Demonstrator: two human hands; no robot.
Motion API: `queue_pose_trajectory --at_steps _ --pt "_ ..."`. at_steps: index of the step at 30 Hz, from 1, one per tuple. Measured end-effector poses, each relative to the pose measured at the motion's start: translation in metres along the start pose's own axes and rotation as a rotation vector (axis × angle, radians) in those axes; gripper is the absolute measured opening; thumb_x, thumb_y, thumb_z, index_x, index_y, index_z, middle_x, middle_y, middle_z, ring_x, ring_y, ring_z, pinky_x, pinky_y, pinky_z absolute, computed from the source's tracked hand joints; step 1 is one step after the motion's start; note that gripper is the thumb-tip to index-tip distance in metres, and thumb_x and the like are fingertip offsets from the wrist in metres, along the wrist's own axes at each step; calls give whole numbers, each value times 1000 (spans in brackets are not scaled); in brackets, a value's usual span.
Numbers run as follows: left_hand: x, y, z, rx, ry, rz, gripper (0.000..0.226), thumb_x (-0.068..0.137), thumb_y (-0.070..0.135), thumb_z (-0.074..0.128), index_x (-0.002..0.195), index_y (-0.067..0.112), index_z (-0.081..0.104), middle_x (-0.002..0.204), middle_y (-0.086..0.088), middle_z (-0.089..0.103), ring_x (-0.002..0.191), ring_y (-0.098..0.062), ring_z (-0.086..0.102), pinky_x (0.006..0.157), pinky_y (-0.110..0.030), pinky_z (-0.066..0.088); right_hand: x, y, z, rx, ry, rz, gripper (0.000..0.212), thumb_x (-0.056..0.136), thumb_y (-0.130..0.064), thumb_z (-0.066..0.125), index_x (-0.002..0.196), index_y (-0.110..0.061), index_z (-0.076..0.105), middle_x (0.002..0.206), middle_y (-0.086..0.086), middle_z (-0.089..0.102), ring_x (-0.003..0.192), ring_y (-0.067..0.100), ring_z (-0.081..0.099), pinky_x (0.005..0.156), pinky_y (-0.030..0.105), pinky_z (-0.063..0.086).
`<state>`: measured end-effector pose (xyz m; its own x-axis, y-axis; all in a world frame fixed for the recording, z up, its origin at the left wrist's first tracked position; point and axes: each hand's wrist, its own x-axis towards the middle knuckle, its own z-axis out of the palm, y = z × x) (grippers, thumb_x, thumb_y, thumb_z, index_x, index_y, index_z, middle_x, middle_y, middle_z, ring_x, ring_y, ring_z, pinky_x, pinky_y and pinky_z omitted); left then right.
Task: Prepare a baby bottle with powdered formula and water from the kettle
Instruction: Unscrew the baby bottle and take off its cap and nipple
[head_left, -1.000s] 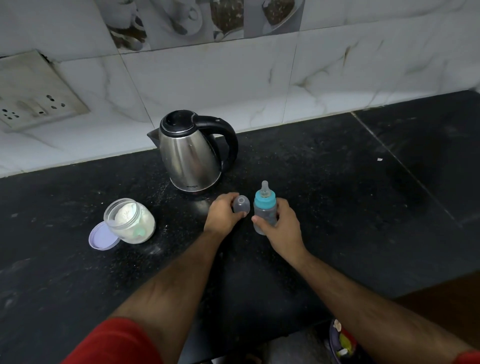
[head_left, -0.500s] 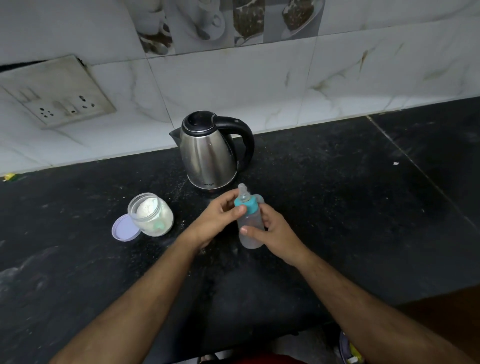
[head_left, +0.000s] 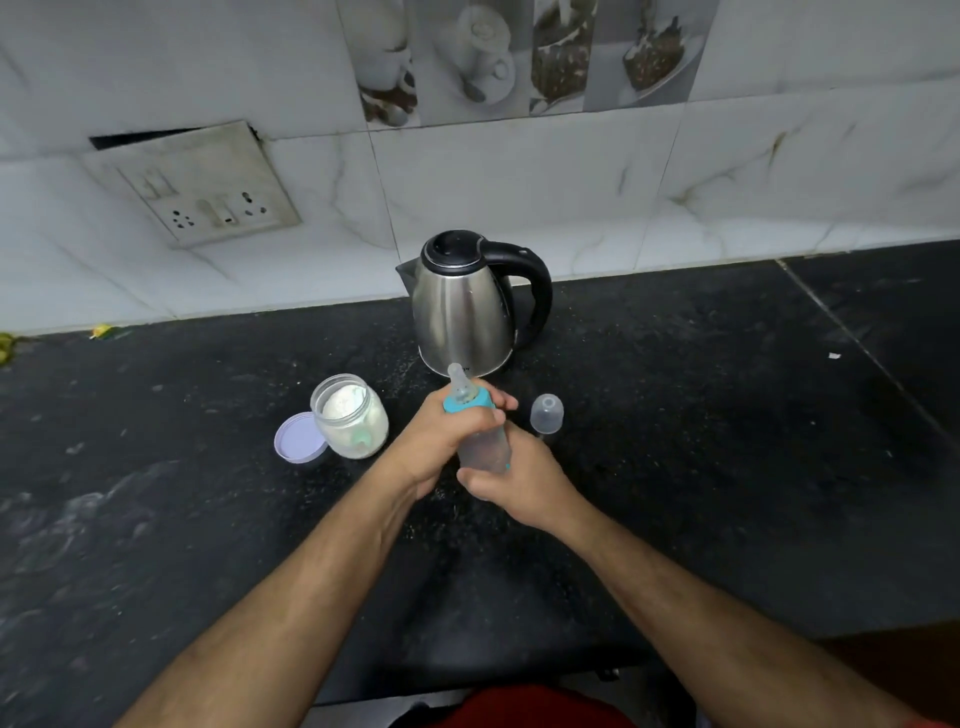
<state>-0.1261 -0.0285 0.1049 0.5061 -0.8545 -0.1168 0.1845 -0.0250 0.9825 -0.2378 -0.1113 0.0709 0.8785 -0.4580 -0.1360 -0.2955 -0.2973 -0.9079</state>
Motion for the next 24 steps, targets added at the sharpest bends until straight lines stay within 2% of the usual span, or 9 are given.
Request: queue_pose_trajectory --at_steps 5,9,11,12,14,17,19,22,24 --pt "-5 -3 18 -10 127 -1 11 66 13 69 75 20 69 92 1 73 86 -9 65 79 -28 54 -10 2 12 -222 256 44 54 67 -51 65 114 -25 58 91 -5 71 83 15 68 74 38 57" --pt "-2 -18 48 -75 545 -111 11 65 25 73 75 22 71 79 3 71 75 -13 65 73 -32 54 -7 16 18 -572 436 42 42 77 -55 44 97 -20 56 84 -2 69 81 23 68 74 39 48" --pt "0 -22 59 -133 678 -205 29 65 34 79 87 17 70 79 0 69 72 -15 65 69 -32 54 -8 22 20 -626 405 64 34 81 -52 48 99 -23 54 89 -5 68 86 19 67 80 40 44" --pt "1 -22 60 -144 654 -250 36 68 36 82 92 14 68 80 0 69 71 -14 65 68 -31 54 -8 22 18 -601 379 80 34 81 -52 52 99 -24 53 89 -6 69 85 18 67 82 40 44" --pt "0 -15 54 -107 461 -277 33 79 40 79 94 14 64 80 1 68 72 -11 66 67 -27 53 -8 22 5 -427 300 134 39 75 -56 57 98 -24 55 85 -6 70 82 18 68 80 38 49" --pt "-6 -4 30 -53 115 -161 31 87 40 65 103 14 64 95 -4 70 88 -12 65 80 -25 50 -10 12 -20 -145 142 151 34 73 -42 73 98 -25 58 84 -8 68 80 12 66 70 31 53" --pt "-8 0 13 -97 -24 -66 33 91 32 60 115 10 65 107 -5 70 100 -15 63 91 -28 49 -11 7 -30 -51 46 101 36 71 -42 73 101 -27 59 89 -7 68 84 10 65 76 35 56" --pt "-9 2 1 -85 -95 14 40 94 21 57 130 2 60 123 -9 67 110 -17 62 98 -29 49 -12 4 -30 86 -42 49 49 65 -48 69 107 -24 61 94 -4 69 91 18 67 88 45 56" --pt "-10 3 1 -65 -58 46 41 92 19 57 128 -1 60 119 -9 70 108 -17 64 95 -27 50 -13 2 -28 101 -49 39 48 65 -49 68 105 -23 61 91 -3 67 90 20 67 87 45 55"
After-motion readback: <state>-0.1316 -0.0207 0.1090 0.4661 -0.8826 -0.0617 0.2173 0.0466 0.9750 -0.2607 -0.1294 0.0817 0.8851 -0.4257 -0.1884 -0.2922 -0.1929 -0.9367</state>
